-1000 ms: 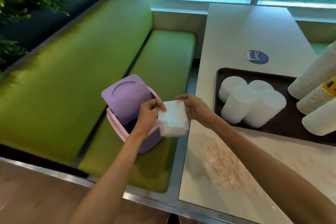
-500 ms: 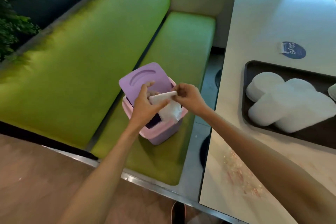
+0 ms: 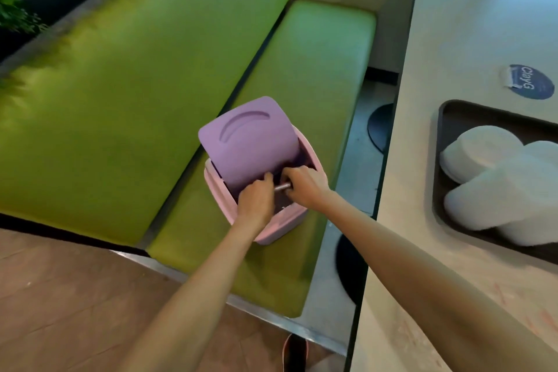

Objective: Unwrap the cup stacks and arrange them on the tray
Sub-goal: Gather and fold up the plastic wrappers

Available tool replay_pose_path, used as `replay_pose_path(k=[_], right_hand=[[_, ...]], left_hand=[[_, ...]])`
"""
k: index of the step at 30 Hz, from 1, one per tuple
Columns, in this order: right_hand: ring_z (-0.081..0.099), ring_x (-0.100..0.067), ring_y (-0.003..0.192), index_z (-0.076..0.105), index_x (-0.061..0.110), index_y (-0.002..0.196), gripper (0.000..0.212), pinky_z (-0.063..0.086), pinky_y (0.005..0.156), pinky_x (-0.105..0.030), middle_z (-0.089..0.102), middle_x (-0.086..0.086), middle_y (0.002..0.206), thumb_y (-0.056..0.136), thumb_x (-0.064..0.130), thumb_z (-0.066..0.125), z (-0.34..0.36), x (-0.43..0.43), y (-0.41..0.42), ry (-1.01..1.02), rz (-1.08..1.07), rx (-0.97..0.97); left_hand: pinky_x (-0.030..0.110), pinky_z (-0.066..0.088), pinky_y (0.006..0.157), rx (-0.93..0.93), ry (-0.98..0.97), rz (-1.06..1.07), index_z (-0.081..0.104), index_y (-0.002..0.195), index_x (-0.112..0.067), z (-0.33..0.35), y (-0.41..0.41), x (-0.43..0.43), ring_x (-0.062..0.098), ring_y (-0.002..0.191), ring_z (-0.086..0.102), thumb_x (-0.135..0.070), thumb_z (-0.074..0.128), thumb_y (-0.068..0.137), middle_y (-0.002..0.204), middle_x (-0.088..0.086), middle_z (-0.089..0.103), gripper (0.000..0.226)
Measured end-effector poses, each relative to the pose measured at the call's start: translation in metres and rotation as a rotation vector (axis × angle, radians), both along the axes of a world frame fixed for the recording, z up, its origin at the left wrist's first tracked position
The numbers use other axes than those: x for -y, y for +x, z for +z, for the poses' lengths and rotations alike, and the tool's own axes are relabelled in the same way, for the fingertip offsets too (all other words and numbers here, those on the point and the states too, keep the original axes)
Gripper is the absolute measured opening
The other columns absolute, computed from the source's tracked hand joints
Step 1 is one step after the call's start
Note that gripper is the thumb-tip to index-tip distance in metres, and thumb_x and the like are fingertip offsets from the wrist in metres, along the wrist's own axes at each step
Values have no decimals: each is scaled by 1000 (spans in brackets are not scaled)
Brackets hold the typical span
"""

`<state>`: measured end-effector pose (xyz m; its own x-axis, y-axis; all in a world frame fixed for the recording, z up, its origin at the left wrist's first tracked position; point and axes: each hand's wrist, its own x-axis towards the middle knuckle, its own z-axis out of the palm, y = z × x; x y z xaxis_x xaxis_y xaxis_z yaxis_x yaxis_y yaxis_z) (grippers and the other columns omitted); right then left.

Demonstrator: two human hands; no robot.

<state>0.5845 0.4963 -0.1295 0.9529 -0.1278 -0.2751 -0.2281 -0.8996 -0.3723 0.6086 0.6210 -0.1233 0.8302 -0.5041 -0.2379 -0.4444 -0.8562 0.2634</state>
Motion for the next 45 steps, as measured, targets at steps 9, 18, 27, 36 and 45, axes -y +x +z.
replay_pose_path(k=[9,18,27,36,45], right_hand=[[44,-38,127,13,17,153,81,42,96,-42,33,-17,150,88,25,61,-33,-4,16,-11,68,-117],[36,-36,133,6,16,154,81,36,106,-45,21,-16,156,88,13,54,-16,-14,5,52,53,-33],[60,-30,105,65,9,120,34,47,86,-37,64,-11,120,92,5,46,46,32,-104,223,-130,280],[65,-21,80,71,11,105,25,43,68,-25,73,-5,94,89,7,52,63,124,-251,183,-301,319],[64,-21,91,69,14,108,23,50,80,-33,70,-3,100,86,17,64,63,185,-342,102,-339,167]], left_hand=[[43,41,93,-114,45,205,39,134,-7,-22,13,7,38,120,51,-15,40,99,131,20,52,36],[46,32,105,-133,13,193,15,148,-7,-16,8,0,38,133,31,-32,58,89,147,21,27,77],[44,36,101,-8,-372,162,41,137,-4,36,-60,38,36,125,43,-9,49,91,139,18,40,47],[27,37,95,-103,-569,-142,53,127,-4,63,-181,121,26,113,53,-2,53,90,126,14,54,37],[26,40,84,-170,-444,-301,55,124,-6,52,-261,169,26,106,56,-5,60,87,120,11,59,37]])
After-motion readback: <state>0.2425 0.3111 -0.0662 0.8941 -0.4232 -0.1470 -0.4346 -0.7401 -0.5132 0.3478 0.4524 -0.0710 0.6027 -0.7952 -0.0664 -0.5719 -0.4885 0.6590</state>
